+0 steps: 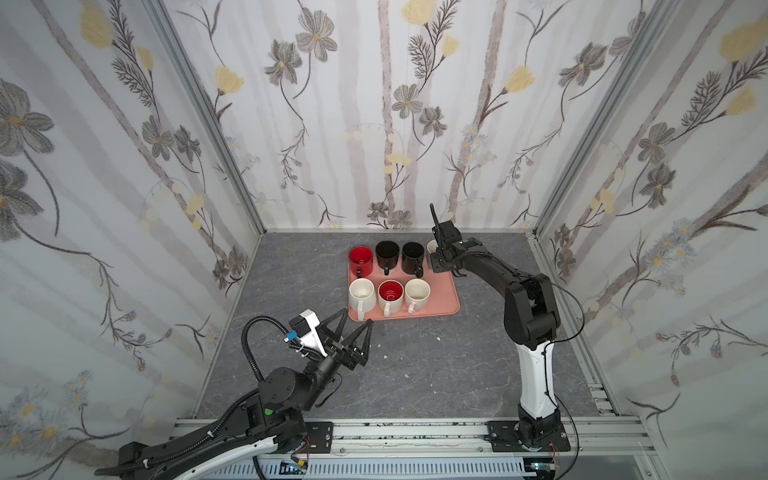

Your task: Turn the mug right side up

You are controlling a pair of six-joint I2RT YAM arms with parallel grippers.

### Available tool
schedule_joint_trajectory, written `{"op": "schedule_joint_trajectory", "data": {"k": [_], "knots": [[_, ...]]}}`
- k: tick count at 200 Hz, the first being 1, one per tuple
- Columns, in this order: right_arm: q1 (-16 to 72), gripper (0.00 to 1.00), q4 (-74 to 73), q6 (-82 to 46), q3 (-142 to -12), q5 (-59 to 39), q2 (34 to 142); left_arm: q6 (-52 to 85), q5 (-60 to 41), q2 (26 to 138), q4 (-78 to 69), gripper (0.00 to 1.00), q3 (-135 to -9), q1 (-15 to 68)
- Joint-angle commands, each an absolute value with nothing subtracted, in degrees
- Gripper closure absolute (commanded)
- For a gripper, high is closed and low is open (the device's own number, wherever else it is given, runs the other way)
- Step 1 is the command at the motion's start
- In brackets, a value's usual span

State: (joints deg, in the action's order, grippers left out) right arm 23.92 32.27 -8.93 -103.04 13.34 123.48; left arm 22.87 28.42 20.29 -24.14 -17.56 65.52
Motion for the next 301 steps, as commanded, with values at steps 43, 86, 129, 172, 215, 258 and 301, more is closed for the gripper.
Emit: {"op": "schedule_joint_trajectory", "data": {"k": [43, 86, 129, 172, 215, 258, 301], "knots": [[26.92, 0.37, 25.87, -10.87, -96.62, 12.05, 111.17, 23.47, 31.01, 19.96, -21.26, 0.00, -18.80, 65.48], [32.15, 0.33, 16.45, -13.06, -82.64, 7.99, 96.85, 24.99, 32.45, 19.91, -19.74, 0.00, -19.39, 65.46], [38.84, 0.29, 3.71, -16.55, -64.01, 1.45, 78.59, 27.28, 35.43, 20.77, -15.88, 0.00, -21.19, 65.39], [45.20, 0.25, -2.20, -21.30, -49.02, 0.63, 68.60, 38.43, 46.42, 27.64, 4.34, 0.00, -27.34, 64.58], [48.62, 0.23, -4.66, -24.14, -41.01, 0.97, 65.23, 47.86, 30.59, 35.25, 19.15, 0.01, -30.63, 48.87], [49.96, 0.22, -6.38, -24.66, -39.16, -2.49, 65.00, 51.61, 29.08, 33.86, 26.10, 0.00, -29.28, 40.94], [52.79, 0.23, -6.46, -22.35, -39.83, -6.40, 69.63, 49.19, 22.14, 35.51, 21.64, 0.09, -26.49, 32.60]]}}
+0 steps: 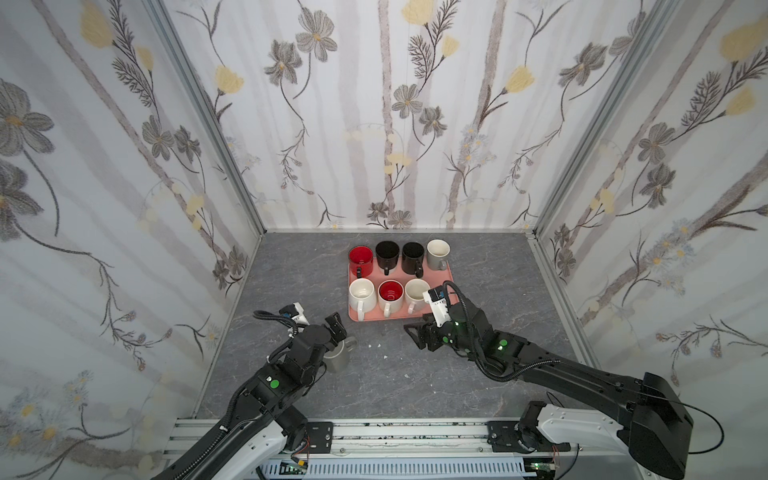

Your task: Turn the mug right side up

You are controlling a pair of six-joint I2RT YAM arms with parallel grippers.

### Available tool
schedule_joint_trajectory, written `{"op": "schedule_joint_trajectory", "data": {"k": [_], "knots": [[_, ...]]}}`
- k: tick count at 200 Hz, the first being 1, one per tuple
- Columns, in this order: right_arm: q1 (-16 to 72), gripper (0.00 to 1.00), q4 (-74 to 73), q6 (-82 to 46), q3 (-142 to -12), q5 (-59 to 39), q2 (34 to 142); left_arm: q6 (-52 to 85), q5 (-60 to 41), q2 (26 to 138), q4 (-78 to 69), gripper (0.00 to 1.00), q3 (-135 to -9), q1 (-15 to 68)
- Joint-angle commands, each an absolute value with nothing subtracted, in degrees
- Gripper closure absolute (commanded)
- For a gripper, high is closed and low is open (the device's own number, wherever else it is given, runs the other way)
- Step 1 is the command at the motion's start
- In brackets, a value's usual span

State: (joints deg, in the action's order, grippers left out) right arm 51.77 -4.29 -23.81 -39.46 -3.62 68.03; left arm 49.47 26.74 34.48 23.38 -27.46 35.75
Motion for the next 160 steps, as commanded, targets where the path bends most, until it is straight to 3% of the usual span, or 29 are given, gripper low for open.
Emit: {"op": "schedule_joint_trajectory", "data": {"k": [1, 32, 102, 160], "knots": [[52.81, 0.23, -6.44, -22.29, -39.78, -6.41, 69.71, 49.12, 21.97, 35.64, 21.54, 0.09, -26.47, 32.47], [53.70, 0.24, -6.76, -21.76, -39.48, -7.25, 70.31, 47.91, 18.75, 39.62, 19.26, 0.22, -25.47, 30.93], [54.91, 0.24, -9.78, -18.45, -37.36, -12.17, 71.24, 48.87, 6.41, 43.29, 9.39, 0.26, -21.29, 31.52], [57.07, 0.23, -11.14, -18.34, -37.27, -10.43, 72.97, 48.10, 2.47, 48.13, 3.96, 0.25, -22.70, 37.79]]}}
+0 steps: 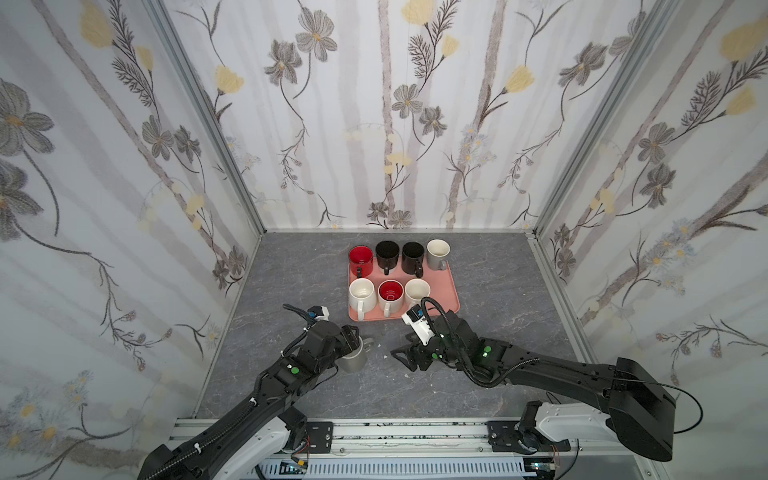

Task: Turn the mug right side up
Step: 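Close the right gripper on the upside-down grey mug's base and lift it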

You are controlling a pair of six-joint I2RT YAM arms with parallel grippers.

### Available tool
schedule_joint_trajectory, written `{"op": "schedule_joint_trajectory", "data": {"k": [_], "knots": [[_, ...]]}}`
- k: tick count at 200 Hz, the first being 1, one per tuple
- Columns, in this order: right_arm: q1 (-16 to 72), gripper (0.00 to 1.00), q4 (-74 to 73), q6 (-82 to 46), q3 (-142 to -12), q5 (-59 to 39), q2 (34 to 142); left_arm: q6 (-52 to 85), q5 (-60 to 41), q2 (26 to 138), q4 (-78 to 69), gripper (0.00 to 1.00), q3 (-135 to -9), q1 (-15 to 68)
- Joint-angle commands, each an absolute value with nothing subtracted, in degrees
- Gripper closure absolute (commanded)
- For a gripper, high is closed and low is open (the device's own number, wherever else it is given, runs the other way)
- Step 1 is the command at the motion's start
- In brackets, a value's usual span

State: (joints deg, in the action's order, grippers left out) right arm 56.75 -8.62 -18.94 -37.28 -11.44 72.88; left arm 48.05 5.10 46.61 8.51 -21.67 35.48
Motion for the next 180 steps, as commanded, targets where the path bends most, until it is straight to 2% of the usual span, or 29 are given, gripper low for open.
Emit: {"op": "schedule_joint_trajectory", "data": {"k": [1, 58, 90, 108, 118, 150, 180], "knots": [[57.10, 0.23, -11.15, -18.36, -37.27, -10.36, 72.96, 48.05, 2.42, 48.24, 3.87, 0.25, -22.73, 38.06], [57.33, 0.21, -10.77, -18.22, -35.53, -8.07, 70.06, 43.52, -0.14, 55.76, 0.21, 0.22, -26.13, 43.52], [57.31, 0.20, -9.31, -17.25, -35.58, -9.41, 71.98, 42.77, 3.16, 52.62, 2.67, 0.20, -27.69, 43.44], [57.71, 0.23, -8.34, -17.56, -35.85, -9.42, 73.20, 41.66, 6.22, 51.34, 6.28, 0.21, -28.43, 43.53], [58.02, 0.28, -7.68, -18.07, -35.60, -7.60, 73.67, 40.93, 8.00, 51.49, 8.19, 0.25, -28.67, 43.46], [59.89, 0.56, -5.35, -20.01, -36.73, -4.24, 77.37, 40.43, 11.94, 54.56, 10.63, 0.34, -28.48, 42.98], [60.82, 0.65, -5.53, -21.84, -38.18, -1.63, 80.93, 40.35, 13.92, 57.24, 11.19, 0.36, -28.41, 42.90]]}}
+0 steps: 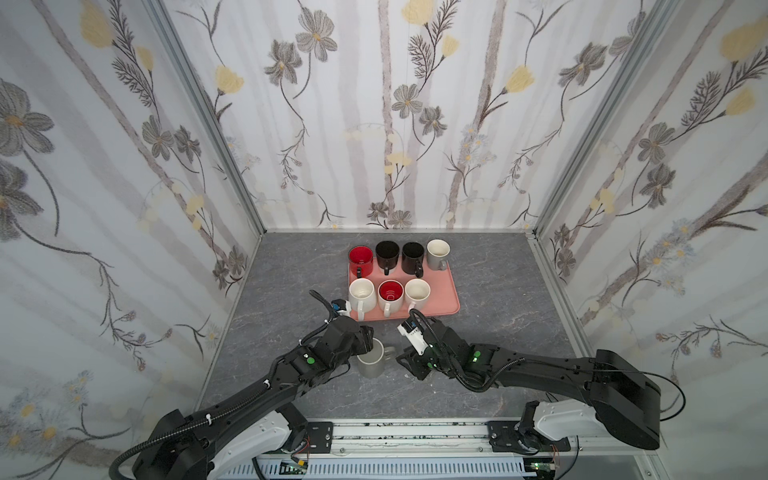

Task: Turn the mug right side up
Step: 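Close the right gripper on the upside-down grey mug's base and lift it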

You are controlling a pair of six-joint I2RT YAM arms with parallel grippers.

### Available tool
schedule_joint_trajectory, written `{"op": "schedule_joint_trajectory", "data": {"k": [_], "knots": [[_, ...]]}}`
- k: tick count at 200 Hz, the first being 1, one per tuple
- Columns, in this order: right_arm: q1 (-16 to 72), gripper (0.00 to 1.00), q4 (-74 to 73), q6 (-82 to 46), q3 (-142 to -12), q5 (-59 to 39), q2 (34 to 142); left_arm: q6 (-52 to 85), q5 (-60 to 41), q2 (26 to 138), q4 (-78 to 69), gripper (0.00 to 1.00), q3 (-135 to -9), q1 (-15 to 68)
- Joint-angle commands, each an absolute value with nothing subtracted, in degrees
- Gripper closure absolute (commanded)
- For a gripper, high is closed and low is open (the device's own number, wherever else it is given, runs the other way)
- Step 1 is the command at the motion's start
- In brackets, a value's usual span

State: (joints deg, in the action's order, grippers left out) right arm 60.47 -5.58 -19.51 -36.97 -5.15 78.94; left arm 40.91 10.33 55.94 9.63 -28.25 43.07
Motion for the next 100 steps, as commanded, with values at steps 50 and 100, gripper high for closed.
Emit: {"op": "schedule_joint_trajectory", "data": {"k": [50, 100], "knots": [[60.58, 0.71, -6.13, -21.59, -45.06, 0.55, 87.67, 41.13, 13.89, 54.16, 16.23, 0.41, -26.96, 42.98], [58.83, 0.73, -5.16, -18.97, -50.71, 0.44, 93.84, 44.11, 9.66, 48.81, 18.23, 0.41, -24.21, 43.15]]}}
